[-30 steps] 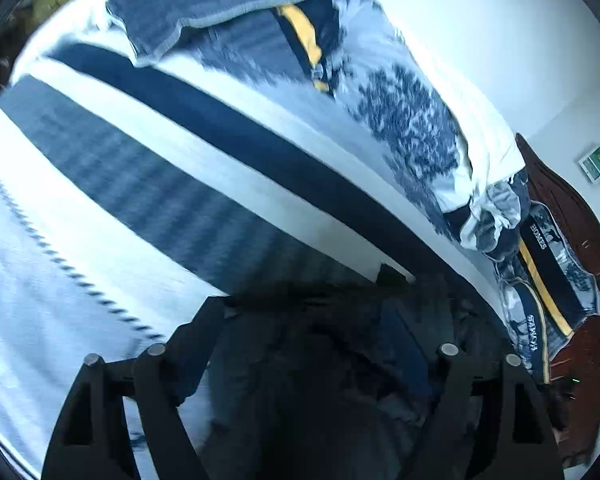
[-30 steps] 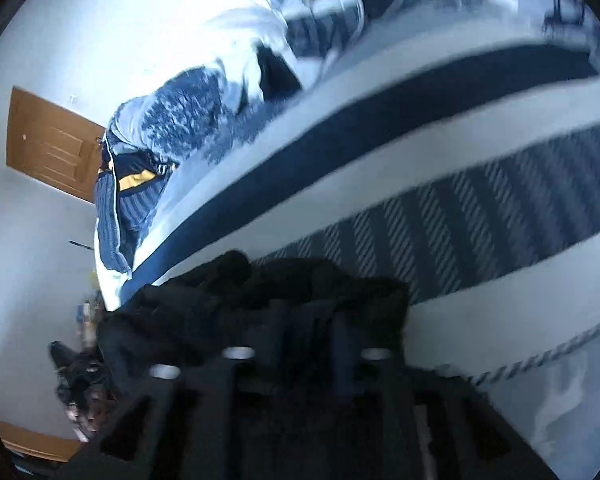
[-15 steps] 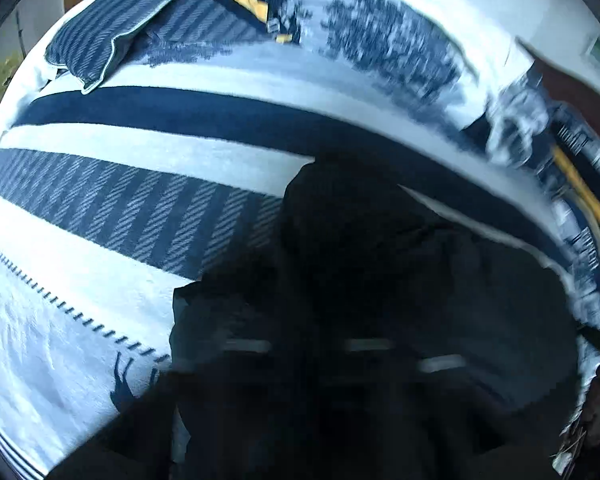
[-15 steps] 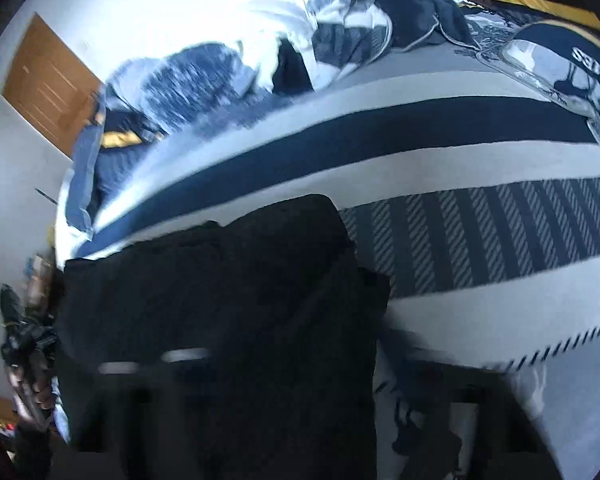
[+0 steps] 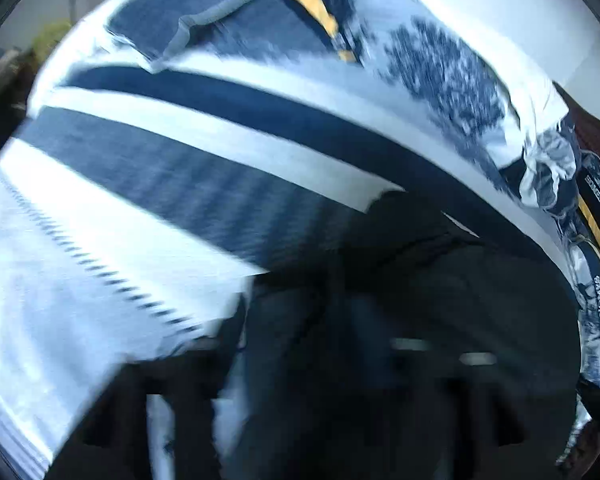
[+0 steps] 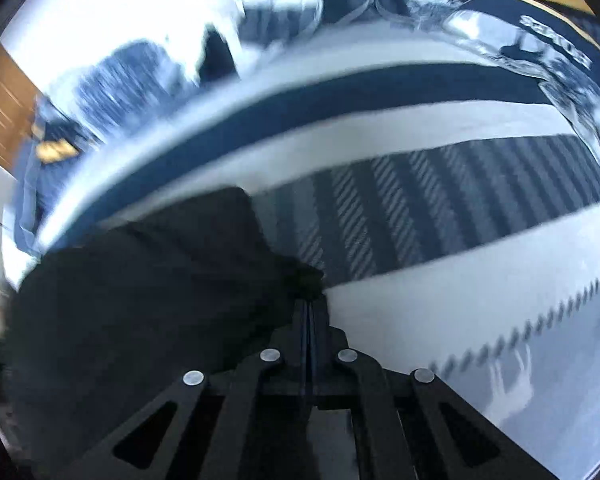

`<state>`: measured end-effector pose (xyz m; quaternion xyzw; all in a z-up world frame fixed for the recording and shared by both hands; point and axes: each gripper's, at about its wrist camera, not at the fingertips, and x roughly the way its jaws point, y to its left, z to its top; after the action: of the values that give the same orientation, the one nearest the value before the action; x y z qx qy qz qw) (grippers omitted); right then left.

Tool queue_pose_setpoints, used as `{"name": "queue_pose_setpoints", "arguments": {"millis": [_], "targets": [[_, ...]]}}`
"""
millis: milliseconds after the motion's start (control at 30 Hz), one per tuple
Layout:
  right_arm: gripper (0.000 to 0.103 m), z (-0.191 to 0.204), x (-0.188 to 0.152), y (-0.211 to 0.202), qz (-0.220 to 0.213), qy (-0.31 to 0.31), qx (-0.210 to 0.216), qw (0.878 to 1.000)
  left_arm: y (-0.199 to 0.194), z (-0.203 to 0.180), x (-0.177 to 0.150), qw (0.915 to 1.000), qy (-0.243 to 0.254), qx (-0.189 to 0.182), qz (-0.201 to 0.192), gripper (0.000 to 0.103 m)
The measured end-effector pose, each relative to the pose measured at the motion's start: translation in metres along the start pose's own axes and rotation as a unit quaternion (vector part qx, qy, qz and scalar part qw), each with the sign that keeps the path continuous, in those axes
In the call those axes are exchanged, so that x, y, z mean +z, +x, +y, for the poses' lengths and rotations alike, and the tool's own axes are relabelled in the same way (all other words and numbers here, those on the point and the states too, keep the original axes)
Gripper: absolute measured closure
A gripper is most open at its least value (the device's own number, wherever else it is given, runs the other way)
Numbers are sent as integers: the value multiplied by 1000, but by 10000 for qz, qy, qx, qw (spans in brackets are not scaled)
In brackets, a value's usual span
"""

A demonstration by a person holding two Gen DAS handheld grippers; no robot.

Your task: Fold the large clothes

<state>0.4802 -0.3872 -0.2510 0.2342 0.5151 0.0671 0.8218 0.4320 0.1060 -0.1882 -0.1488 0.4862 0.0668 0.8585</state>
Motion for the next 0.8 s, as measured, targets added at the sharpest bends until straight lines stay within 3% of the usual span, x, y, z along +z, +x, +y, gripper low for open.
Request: {"name": "queue_pose_setpoints", "arguments": {"millis": [33,67,100,200,267,400,467,533,667,700,733,767,800], "targets": [[51,-2,-11,-16,-98,13,192,9998,-18,3,-14,9997,-35,15,-228,20],[22,-3,-26,-33,-222,-7,357,9991,-33,7,-32,9993,-88,-48,-354,20],[5,-3,-45,-50,-416,-66,479,9980,-44,19,-48,9994,-151,-95,-288,20],[5,-1,-105,-71,-440,-133,605,9971,-63,50,-93,9980,-525,-342,-119,20],[5,-13,-147,-76,-394,267,615,9970,-70,66,-126,9949,-862,-526,-59,20],[4,-24,-197,-66,-136,1138,1234,9857,-61,72,-187,9801,-1639,-1051,377,20],[4,-27,-205,-54,76,1412,1475,9789,-48,67,-194,9703,-1943,-1311,595,20],[4,-29,-201,-40,237,1587,1614,9738,-37,56,-187,9668,-2034,-1420,613,20],[7,-36,-187,-27,306,1916,1749,9653,-23,63,-160,9640,-2284,-1276,483,20],[15,-35,-183,-22,358,1964,1749,9641,-15,67,-152,9629,-2348,-1216,545,20],[30,-35,-181,-19,403,1992,1740,9635,-9,69,-149,9608,-2422,-1209,592,23],[39,-36,-179,-17,426,1996,1718,9638,-3,74,-146,9543,-2618,-1282,657,28],[52,-34,-176,-15,439,1935,1707,9651,-2,75,-145,9497,-2719,-1400,667,53]]}}
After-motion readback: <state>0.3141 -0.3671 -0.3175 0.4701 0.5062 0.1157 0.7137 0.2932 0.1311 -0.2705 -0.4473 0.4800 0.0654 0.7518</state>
